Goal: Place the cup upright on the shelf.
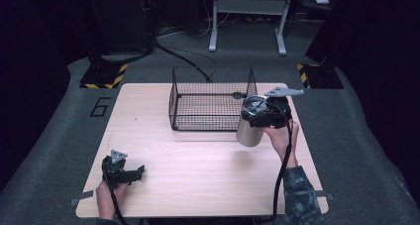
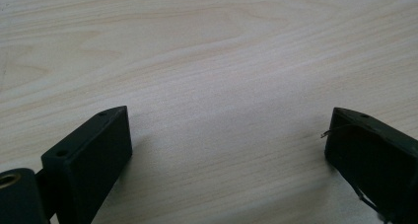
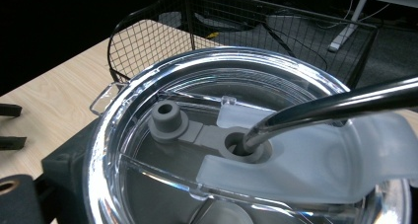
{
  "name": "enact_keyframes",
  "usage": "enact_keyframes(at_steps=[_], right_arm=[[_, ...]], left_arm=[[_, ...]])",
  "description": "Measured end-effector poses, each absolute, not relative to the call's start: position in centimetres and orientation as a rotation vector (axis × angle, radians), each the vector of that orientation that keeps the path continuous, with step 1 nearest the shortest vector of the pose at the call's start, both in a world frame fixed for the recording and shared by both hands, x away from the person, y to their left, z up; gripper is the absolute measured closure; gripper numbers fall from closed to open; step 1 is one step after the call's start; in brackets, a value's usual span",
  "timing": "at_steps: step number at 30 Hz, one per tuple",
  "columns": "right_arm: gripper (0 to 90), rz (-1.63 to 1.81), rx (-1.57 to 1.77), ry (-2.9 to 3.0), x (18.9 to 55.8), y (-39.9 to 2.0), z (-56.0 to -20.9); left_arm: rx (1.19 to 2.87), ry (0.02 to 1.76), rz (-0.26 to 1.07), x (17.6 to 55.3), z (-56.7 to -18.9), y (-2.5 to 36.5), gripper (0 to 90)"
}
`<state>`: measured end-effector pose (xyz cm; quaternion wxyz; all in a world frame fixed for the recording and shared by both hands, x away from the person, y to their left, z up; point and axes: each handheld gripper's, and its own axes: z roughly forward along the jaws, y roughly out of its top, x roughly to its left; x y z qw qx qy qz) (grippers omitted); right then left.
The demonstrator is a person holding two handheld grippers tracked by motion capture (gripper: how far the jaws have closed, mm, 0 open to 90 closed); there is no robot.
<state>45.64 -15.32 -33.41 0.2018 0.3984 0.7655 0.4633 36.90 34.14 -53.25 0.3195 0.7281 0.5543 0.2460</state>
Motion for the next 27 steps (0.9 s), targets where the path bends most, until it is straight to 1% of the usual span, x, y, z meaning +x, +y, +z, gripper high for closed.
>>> enact_keyframes(at_steps=[27], right_arm=[[3.8, 1.298, 1.045, 2.170, 47.9, -12.4, -29.2]], left_arm=[[1.914, 1.457, 0.645, 36.9, -53.3, 34.1, 3.8]])
